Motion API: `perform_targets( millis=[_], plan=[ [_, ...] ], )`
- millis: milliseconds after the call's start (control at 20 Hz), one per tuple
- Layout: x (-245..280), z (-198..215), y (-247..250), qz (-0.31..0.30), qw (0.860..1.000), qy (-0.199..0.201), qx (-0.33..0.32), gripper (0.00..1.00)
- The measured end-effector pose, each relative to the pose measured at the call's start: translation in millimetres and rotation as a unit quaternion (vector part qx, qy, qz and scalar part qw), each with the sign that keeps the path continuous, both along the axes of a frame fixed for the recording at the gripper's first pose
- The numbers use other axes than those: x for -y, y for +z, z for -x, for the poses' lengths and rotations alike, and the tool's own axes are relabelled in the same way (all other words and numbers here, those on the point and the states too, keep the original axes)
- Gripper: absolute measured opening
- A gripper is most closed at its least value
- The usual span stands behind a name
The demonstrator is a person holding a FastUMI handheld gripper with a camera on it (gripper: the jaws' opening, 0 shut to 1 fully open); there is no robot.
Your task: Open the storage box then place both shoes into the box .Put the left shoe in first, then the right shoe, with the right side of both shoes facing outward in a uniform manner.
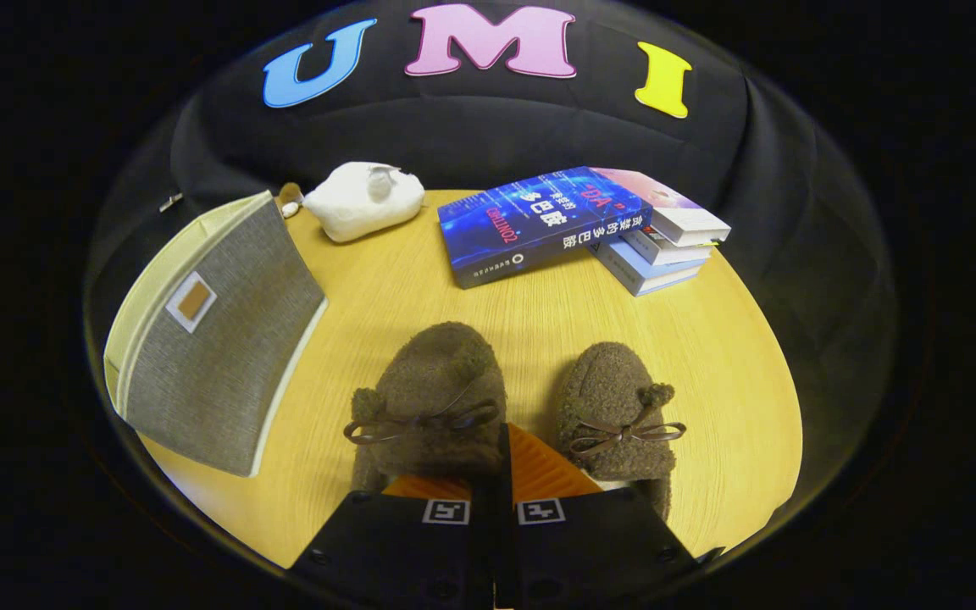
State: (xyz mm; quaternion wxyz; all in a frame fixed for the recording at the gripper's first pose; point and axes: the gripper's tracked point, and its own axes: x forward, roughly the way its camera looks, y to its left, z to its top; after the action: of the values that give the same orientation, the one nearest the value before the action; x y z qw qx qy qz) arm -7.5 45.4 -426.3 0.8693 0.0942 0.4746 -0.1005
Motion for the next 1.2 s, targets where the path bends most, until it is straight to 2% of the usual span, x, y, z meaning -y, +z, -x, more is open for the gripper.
perform_targets(
  millis=[200,400,700,950,1200],
  plan=[
    [-3,-11,44,-0.008,0.999,-0.025,0.02,0.06],
    [-20,-42,102,-0.02,0.998,-0.048,0.045,0.06],
    [-84,-102,170,-0.03,0.996,-0.034,0.078,0.05],
    [-167,-139,180,-0.053,0.996,-0.02,0.074,0.06],
    [-228,-152,147,-0.036,0.998,-0.009,0.043,0.06]
  ],
)
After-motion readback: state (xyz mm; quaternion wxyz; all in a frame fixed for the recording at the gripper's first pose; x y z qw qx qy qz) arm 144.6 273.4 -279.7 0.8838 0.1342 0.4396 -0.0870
